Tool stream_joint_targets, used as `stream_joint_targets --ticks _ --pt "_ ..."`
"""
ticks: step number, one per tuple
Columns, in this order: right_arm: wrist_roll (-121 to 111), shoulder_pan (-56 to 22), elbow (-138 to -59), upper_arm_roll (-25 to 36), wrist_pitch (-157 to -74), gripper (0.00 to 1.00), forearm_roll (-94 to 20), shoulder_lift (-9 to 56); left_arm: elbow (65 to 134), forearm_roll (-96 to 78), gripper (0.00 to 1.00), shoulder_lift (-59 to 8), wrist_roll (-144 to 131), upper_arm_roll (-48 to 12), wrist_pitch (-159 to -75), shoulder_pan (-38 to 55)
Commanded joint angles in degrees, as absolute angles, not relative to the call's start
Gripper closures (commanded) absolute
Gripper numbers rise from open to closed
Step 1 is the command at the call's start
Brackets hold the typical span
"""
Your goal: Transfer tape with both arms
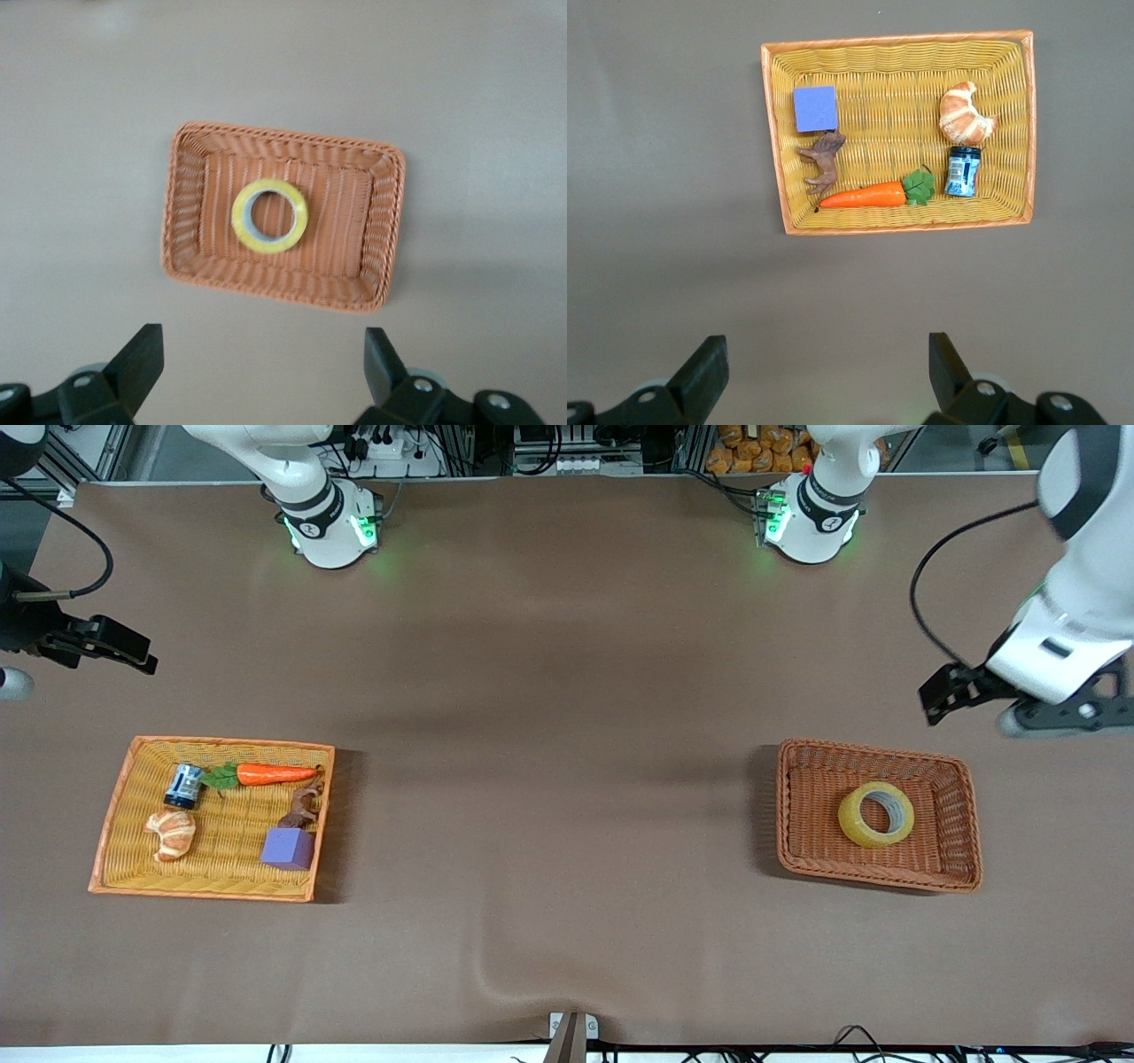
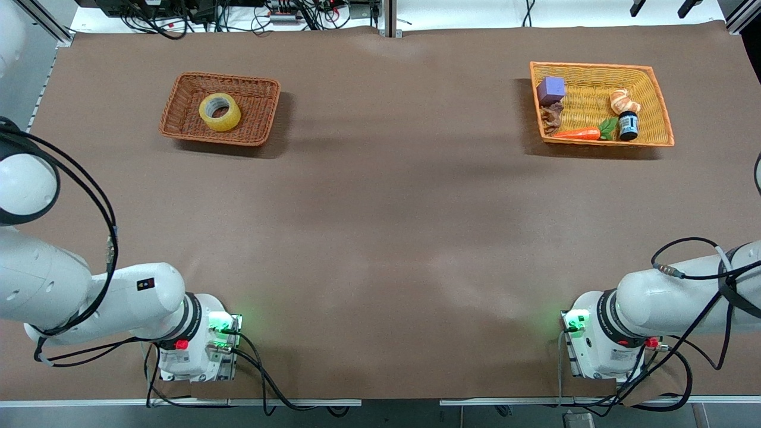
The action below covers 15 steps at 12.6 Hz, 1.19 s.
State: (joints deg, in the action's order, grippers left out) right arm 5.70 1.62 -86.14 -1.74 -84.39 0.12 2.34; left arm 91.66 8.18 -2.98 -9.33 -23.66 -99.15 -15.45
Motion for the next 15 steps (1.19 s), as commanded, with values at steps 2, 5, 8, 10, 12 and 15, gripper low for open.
stream_joint_targets --ticks 2,5,8,10,12,15 --pt "6.24 2.72 -86.48 -2.37 -83.15 0.0 -0.79 1.41 89.39 5.01 0.0 1.04 -8.53 -23.47 -94.23 -16.17" --pt "6.24 2.81 -86.48 -2.29 -82.8 0.0 -0.79 1.14 88.77 4.83 0.0 1.49 -8.17 -23.03 -92.73 -15.48" --pt "5.71 3.16 -86.66 -2.29 -81.74 0.0 -0.79 0.7 81.41 5.02 0.0 -2.71 -4.77 -9.64 -91.77 -3.2" --pt "5.71 3.16 -86.57 -2.29 -81.83 0.0 -0.79 0.7 81.39 4.92 0.0 -3.07 -4.13 -7.65 -90.53 0.16" --pt "5.71 3.16 -86.57 -2.29 -81.83 0.0 -0.79 0.79 81.12 4.75 0.0 -3.86 -4.13 -4.76 -88.95 2.89" --pt "5.71 3.16 -86.66 -2.29 -81.91 0.0 -0.79 0.79 81.04 3.69 0.0 -3.17 -4.3 -4.57 -88.95 2.72"
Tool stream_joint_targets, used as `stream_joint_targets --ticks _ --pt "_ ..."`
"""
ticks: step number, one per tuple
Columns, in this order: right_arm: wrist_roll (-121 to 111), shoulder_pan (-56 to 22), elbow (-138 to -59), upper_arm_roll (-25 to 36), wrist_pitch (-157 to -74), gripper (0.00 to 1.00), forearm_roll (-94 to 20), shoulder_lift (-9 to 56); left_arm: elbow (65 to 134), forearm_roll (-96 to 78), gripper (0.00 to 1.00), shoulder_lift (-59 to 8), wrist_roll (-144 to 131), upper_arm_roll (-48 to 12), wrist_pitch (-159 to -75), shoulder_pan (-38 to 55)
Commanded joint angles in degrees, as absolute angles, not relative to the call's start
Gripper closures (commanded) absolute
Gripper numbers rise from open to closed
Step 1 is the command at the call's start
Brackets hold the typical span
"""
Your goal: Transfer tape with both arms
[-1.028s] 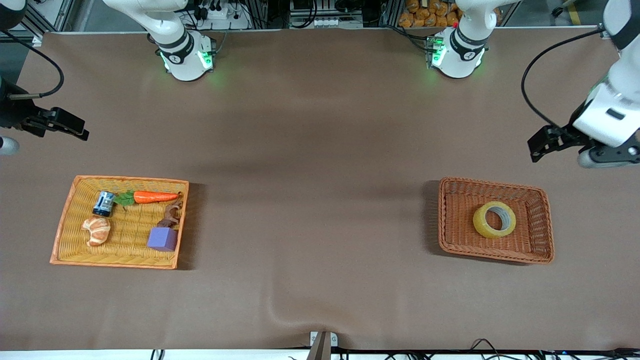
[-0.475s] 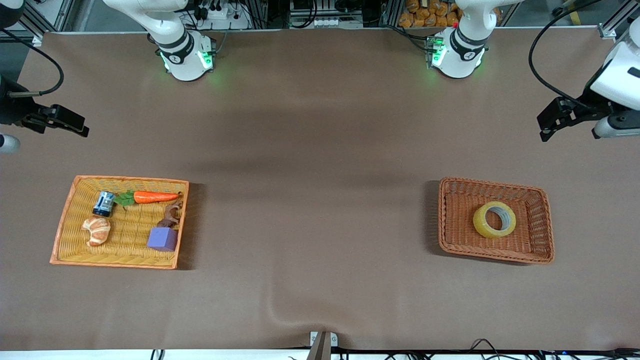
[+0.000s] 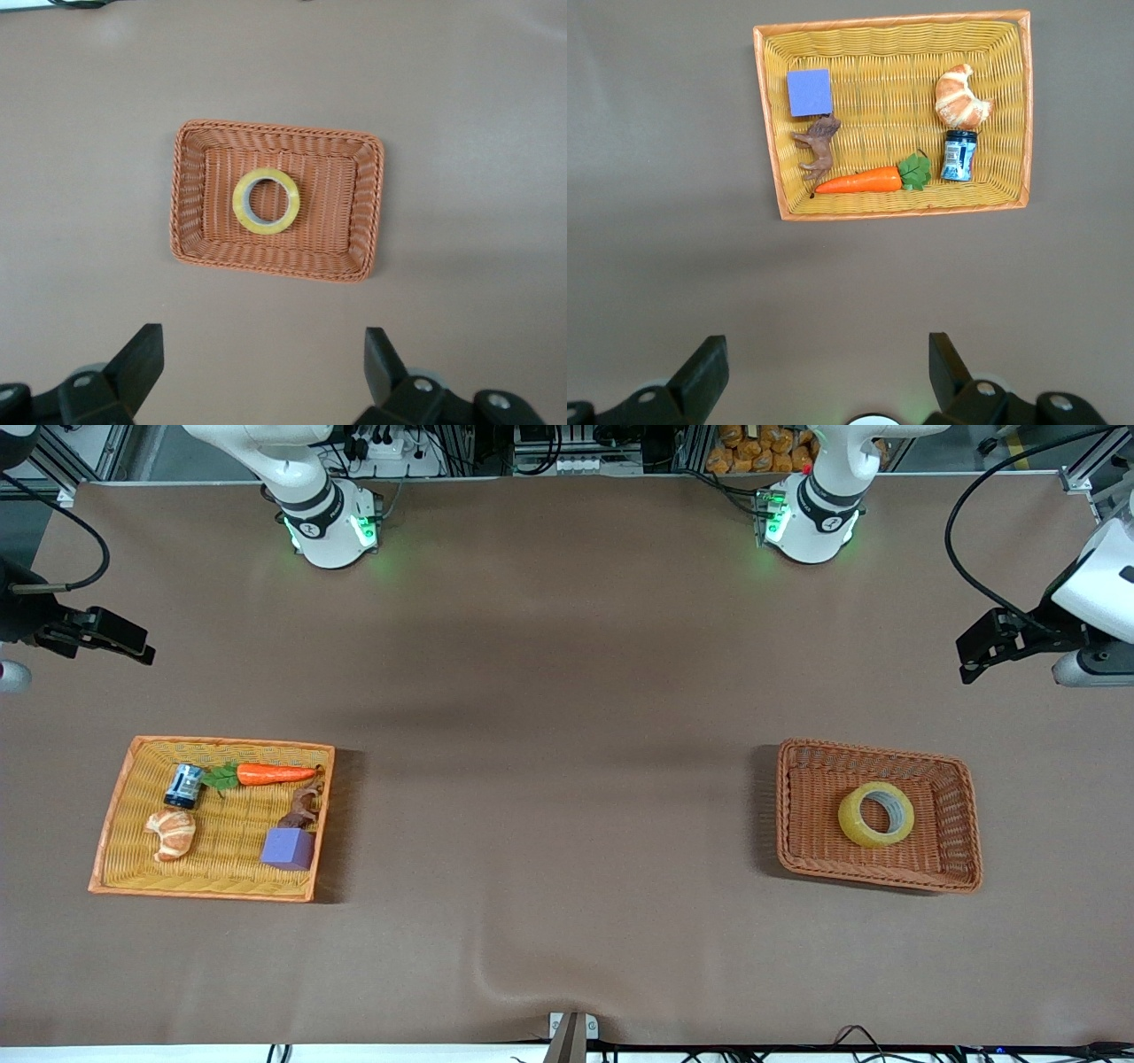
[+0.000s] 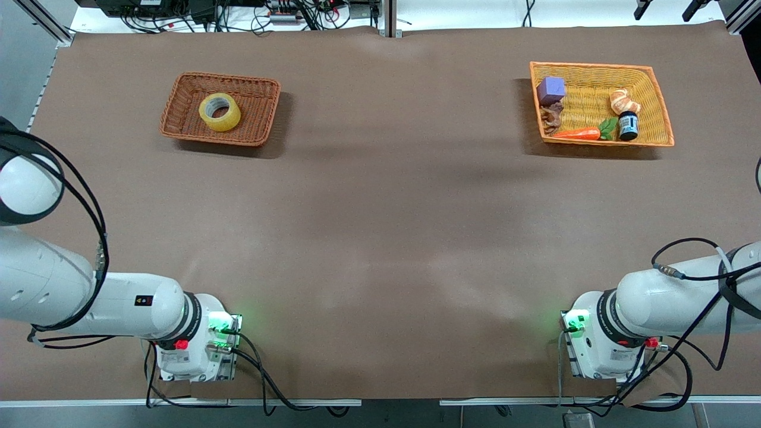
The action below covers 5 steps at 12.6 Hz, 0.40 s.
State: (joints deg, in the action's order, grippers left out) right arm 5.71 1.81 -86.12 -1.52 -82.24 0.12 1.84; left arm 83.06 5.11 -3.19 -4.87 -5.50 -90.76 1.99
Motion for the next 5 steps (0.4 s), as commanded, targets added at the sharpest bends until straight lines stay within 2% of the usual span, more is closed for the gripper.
stream_joint_targets --ticks 1,5 --pt "5.71 3.16 -86.66 -2.29 -81.91 0.0 -0.79 0.88 81.12 3.26 0.0 -3.16 -3.87 -4.4 -88.95 2.12" --pt "5.71 3.16 -86.66 -2.29 -81.91 0.0 -0.79 0.88 81.12 0.09 0.0 -3.16 -3.96 -4.22 -87.63 1.76"
